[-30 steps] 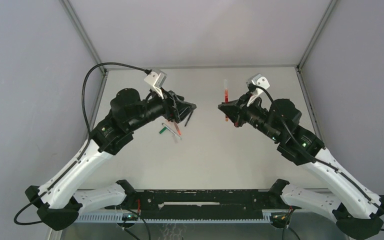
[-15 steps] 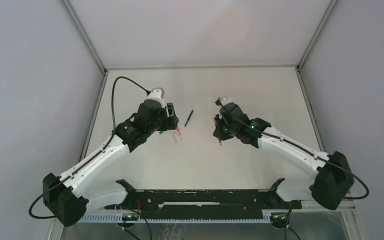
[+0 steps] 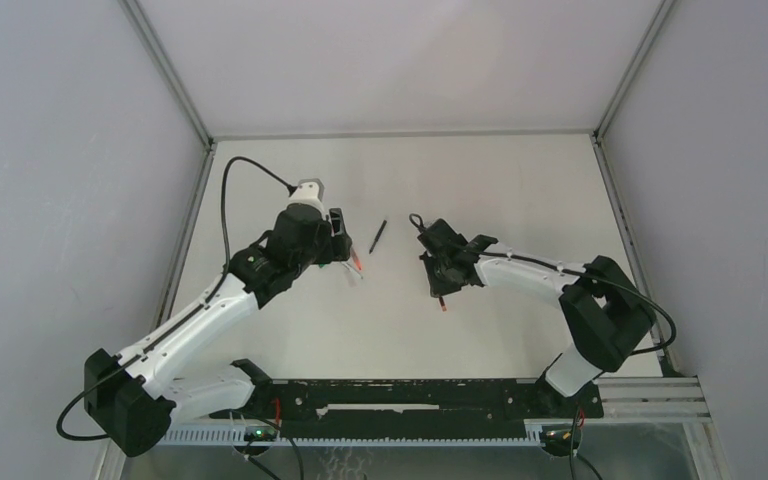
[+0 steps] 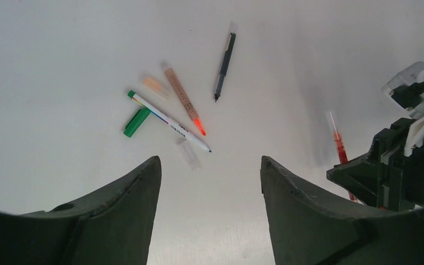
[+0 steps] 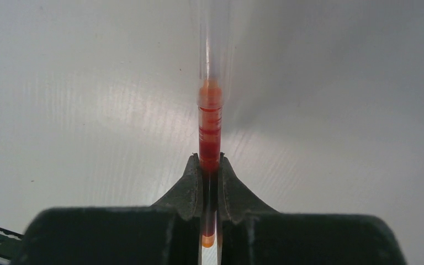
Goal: Insert the pens into the pen caps
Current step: Place the pen at the center of the board.
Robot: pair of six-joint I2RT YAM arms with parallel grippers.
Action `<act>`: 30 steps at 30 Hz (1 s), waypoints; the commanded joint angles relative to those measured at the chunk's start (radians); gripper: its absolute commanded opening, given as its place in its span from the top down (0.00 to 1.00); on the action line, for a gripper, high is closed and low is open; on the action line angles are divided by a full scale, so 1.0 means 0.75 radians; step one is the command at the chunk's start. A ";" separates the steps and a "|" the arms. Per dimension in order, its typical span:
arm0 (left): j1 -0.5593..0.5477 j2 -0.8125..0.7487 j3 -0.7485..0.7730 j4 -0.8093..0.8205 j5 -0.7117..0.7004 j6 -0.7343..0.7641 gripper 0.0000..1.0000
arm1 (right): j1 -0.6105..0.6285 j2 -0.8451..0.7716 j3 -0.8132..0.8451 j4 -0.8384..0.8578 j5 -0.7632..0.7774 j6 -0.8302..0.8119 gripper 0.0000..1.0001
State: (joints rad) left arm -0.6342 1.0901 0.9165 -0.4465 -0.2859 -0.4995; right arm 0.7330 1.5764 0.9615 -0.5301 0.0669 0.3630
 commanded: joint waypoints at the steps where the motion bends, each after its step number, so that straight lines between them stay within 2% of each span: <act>1: 0.008 -0.039 -0.029 0.041 -0.037 -0.029 0.30 | -0.008 0.035 -0.014 0.050 -0.033 -0.005 0.91; 7: 0.007 -0.037 -0.039 0.045 -0.047 -0.055 0.30 | -0.008 0.076 -0.029 0.041 -0.048 -0.035 0.86; 11: 0.008 -0.032 -0.051 0.054 -0.052 -0.066 0.30 | -0.008 0.079 -0.040 0.034 -0.060 -0.046 0.76; 20: 0.010 -0.026 -0.059 0.063 -0.064 -0.067 0.30 | -0.010 0.047 -0.041 0.014 -0.068 -0.060 0.70; 30: 0.027 0.010 -0.056 0.079 -0.064 -0.057 0.29 | -0.015 -0.238 -0.039 0.054 -0.174 -0.085 0.60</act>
State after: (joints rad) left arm -0.6273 1.0874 0.8791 -0.4301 -0.3122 -0.5346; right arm 0.7315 1.5211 0.9237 -0.5320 -0.0292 0.3271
